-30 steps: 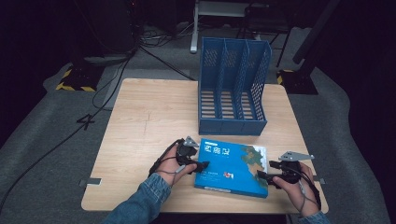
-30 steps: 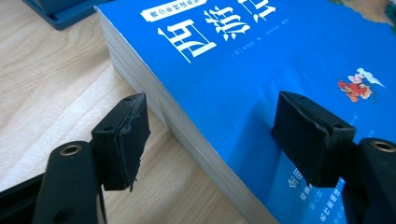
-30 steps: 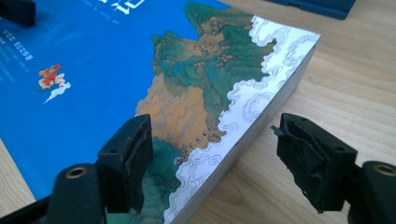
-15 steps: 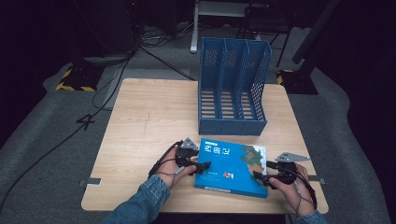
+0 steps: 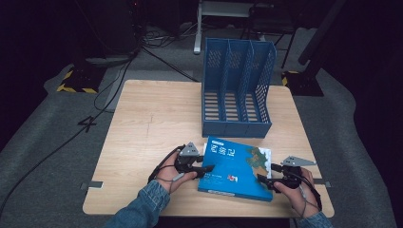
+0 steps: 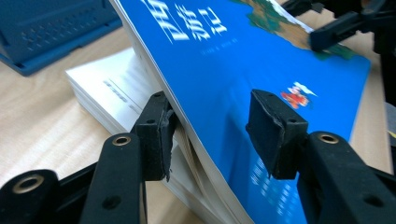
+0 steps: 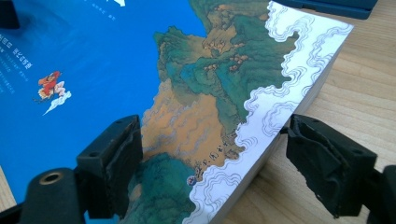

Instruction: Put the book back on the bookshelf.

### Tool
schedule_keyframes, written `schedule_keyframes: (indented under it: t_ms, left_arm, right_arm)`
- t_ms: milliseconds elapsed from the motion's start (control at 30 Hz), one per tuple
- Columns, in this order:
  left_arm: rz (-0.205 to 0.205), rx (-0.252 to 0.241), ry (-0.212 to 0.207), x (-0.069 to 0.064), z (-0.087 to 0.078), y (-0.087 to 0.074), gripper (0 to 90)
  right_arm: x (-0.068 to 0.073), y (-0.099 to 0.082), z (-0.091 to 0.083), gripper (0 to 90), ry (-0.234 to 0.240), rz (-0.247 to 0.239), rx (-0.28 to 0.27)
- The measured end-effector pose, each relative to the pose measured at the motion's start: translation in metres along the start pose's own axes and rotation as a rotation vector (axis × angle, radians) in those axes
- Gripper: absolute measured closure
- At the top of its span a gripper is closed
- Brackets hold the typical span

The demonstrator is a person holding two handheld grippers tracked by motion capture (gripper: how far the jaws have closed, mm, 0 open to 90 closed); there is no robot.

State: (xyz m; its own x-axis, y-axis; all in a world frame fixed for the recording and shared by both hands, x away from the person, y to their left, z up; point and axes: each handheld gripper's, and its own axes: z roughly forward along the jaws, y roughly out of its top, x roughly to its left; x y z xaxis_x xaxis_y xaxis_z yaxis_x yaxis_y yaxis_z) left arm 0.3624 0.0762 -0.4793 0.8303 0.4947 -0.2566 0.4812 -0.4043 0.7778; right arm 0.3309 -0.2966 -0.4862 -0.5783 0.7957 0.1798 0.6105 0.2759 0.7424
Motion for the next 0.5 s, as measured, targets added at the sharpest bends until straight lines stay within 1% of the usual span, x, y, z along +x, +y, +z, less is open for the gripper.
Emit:
schedule_keyframes:
  t_ms: [67, 100, 133, 200, 233, 300, 367, 400, 433, 500]
  left_arm:
    - [-0.022, 0.041, -0.018, 0.001, -0.002, -0.004, 53.8]
    - [-0.022, 0.041, -0.018, 0.001, -0.002, -0.004, 53.6]
    - [-0.042, 0.057, -0.034, 0.002, -0.003, -0.007, 53.6]
    - [-0.048, 0.059, -0.053, 0.004, -0.005, -0.009, 54.1]
    - [-0.039, 0.062, -0.058, 0.004, -0.007, -0.008, 55.8]
    - [0.004, 0.064, -0.047, 0.001, -0.008, -0.005, 59.2]
    - [0.039, 0.067, -0.042, -0.001, -0.008, -0.003, 59.5]
    - [0.049, 0.071, -0.045, -0.001, -0.007, -0.003, 58.2]
    - [0.053, 0.061, -0.044, 0.000, -0.003, -0.004, 54.9]
    - [0.054, 0.025, -0.036, 0.003, 0.004, -0.007, 47.2]
  right_arm:
    - [0.000, -0.001, 0.000, 19.3, 0.000, 0.002, -0.006]
    - [0.000, -0.001, 0.000, 19.3, 0.000, 0.002, -0.006]
    - [0.000, -0.001, 0.000, 19.3, 0.001, 0.003, -0.008]
    - [-0.001, -0.002, 0.000, 19.3, 0.005, 0.007, -0.010]
    - [-0.001, -0.002, 0.000, 19.3, 0.009, 0.010, -0.013]
    - [-0.002, -0.003, 0.000, 19.2, 0.014, 0.016, -0.016]
    - [-0.002, -0.003, 0.001, 19.0, 0.015, 0.016, -0.015]
    - [-0.002, -0.002, 0.001, 18.8, 0.014, 0.014, -0.017]
    - [-0.001, -0.002, 0.001, 18.3, 0.012, 0.011, -0.017]
    - [-0.001, -0.002, 0.001, 17.5, 0.009, 0.009, -0.015]
